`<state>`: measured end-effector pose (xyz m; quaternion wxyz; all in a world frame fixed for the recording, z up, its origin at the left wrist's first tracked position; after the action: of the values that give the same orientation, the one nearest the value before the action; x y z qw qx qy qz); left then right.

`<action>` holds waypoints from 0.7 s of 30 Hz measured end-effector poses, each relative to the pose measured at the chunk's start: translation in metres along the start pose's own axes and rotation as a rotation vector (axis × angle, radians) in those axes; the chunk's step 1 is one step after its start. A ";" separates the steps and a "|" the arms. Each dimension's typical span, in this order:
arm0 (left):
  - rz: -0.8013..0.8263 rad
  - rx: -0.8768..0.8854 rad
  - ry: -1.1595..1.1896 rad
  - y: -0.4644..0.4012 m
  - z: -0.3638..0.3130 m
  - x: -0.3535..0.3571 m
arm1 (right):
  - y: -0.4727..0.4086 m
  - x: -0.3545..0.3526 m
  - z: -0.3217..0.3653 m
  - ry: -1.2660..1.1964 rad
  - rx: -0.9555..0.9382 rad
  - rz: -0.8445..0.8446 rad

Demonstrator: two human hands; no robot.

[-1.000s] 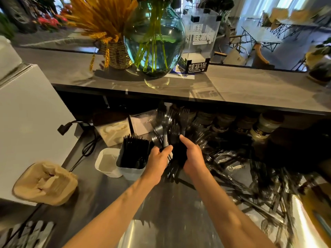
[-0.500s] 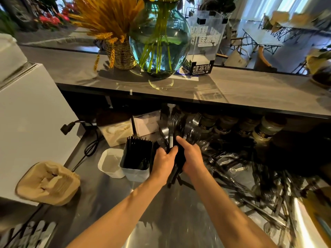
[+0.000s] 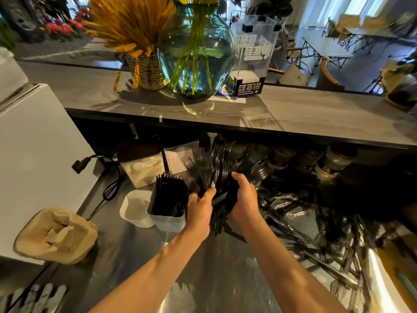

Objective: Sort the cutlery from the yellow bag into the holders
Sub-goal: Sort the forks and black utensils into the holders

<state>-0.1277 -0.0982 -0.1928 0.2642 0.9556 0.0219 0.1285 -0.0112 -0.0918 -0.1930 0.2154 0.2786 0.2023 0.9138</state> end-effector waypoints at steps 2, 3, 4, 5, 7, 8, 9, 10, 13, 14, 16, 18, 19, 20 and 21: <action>-0.001 -0.002 0.012 0.000 0.001 0.000 | 0.001 0.000 -0.002 -0.019 0.001 -0.034; 0.003 0.001 0.015 0.001 0.000 0.000 | 0.001 -0.001 -0.003 -0.027 -0.003 -0.043; 0.008 0.002 0.029 0.001 0.000 0.000 | 0.001 -0.001 -0.003 -0.034 -0.008 -0.046; 0.012 0.001 0.049 0.001 0.001 0.000 | 0.000 -0.002 -0.003 -0.043 -0.010 -0.050; 0.010 -0.004 0.054 0.000 0.002 -0.001 | -0.001 -0.003 -0.003 -0.073 -0.010 -0.050; 0.010 -0.002 0.043 -0.001 0.002 -0.001 | -0.001 -0.003 -0.003 -0.084 -0.008 -0.045; 0.011 0.007 0.032 -0.002 0.003 -0.002 | 0.000 -0.002 -0.003 -0.089 -0.009 -0.041; 0.014 0.016 0.025 -0.002 0.001 -0.002 | 0.000 -0.002 -0.003 -0.093 -0.016 -0.035; 0.032 0.027 0.006 -0.002 0.001 -0.001 | 0.003 0.002 0.000 -0.090 -0.044 0.006; 0.053 0.028 -0.015 -0.003 0.002 0.000 | 0.003 0.003 0.002 -0.078 -0.057 0.025; 0.068 0.045 -0.085 -0.004 0.003 0.002 | 0.004 0.006 0.004 -0.023 -0.066 0.045; 0.049 0.068 -0.188 -0.006 0.004 0.003 | 0.005 0.007 0.003 0.008 -0.061 0.024; 0.036 0.093 -0.230 -0.005 0.003 0.002 | 0.006 0.007 0.003 0.011 -0.061 0.018; 0.032 0.131 -0.252 -0.004 0.001 0.002 | 0.006 0.008 0.003 0.006 -0.064 0.019; 0.029 0.178 -0.274 -0.003 0.000 0.002 | 0.006 0.008 0.003 -0.005 -0.072 0.030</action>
<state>-0.1256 -0.0949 -0.1938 0.1770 0.9841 -0.0167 -0.0016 -0.0175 -0.0921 -0.1843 0.2121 0.2758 0.1646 0.9230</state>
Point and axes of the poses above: each hand's wrist, its own y-axis away from the middle knuckle, its own x-axis out of the palm, z = x × y, the point moved 4 cm from there along -y, towards the middle knuckle, and after that the axes turned 6 degrees about z, right-handed, at the moved point
